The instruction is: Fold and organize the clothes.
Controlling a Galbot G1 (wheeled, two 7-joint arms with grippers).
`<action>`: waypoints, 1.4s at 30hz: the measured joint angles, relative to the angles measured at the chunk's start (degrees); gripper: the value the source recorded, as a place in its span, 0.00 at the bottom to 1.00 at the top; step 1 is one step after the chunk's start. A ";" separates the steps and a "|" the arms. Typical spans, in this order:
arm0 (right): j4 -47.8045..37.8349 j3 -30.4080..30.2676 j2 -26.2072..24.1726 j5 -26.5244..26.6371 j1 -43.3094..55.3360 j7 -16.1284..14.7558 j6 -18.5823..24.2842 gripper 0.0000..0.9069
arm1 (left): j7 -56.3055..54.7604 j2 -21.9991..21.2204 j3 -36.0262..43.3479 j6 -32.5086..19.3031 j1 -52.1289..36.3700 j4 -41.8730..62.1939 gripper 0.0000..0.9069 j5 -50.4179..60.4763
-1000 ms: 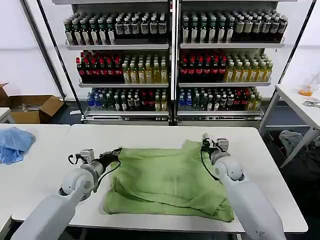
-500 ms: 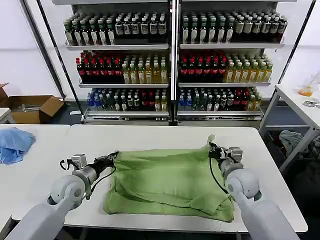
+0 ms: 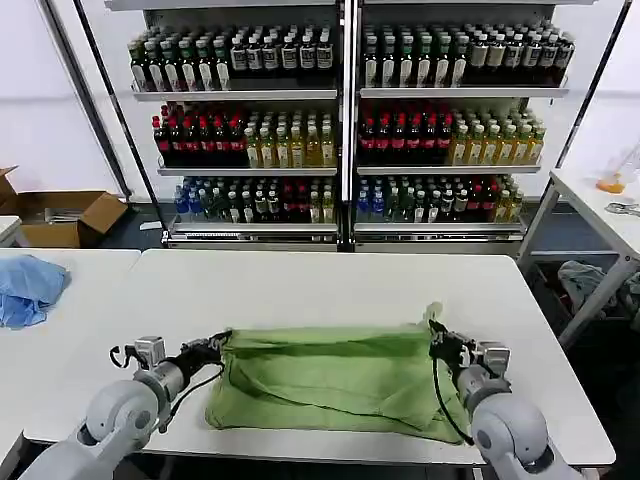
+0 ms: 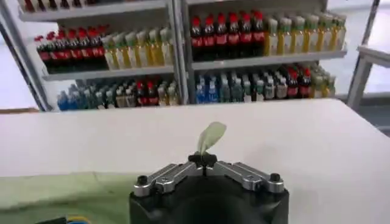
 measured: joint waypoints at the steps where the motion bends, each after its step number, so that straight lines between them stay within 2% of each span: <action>1: 0.29 0.06 0.15 -0.11 -0.50 0.07 -0.05 0.00 | 0.09 -0.04 0.01 0.05 0.25 -0.01 0.02 0.56; 2: 0.55 0.12 0.27 -0.17 -0.91 0.18 -0.09 0.00 | 0.15 -0.08 0.07 0.15 0.50 -0.02 0.02 1.20; 3: 0.70 0.16 0.37 -0.23 -1.26 0.31 -0.13 0.00 | 0.25 -0.12 0.17 0.23 0.71 -0.02 0.14 1.80; 4: 0.89 0.19 0.49 -0.31 -1.62 0.44 -0.17 0.00 | 0.38 -0.15 0.27 0.29 0.93 -0.01 0.36 2.47; 5: 1.01 0.22 0.59 -0.40 -1.90 0.55 -0.21 1.00 | 0.47 -0.18 0.43 0.31 1.08 0.02 1.00 3.06; 16: 2.30 0.65 1.48 -3.64 -4.41 0.19 -0.33 1.00 | 0.32 -1.43 0.64 -0.33 2.47 -0.62 1.00 9.35; 25: 4.32 1.73 1.86 -6.08 -6.79 -0.30 -0.17 1.00 | -3.50 -3.44 -1.98 -4.59 5.86 -4.25 1.00 15.58; 32: 5.42 2.30 2.01 -6.80 -8.64 -0.02 0.10 1.00 | -6.69 -7.32 -2.78 -7.37 9.61 -7.50 1.00 20.46; 42: 6.14 2.62 1.67 -7.14 -9.99 0.06 0.44 1.00 | -9.06 -14.82 -1.86 -9.41 12.46 -6.92 1.00 28.49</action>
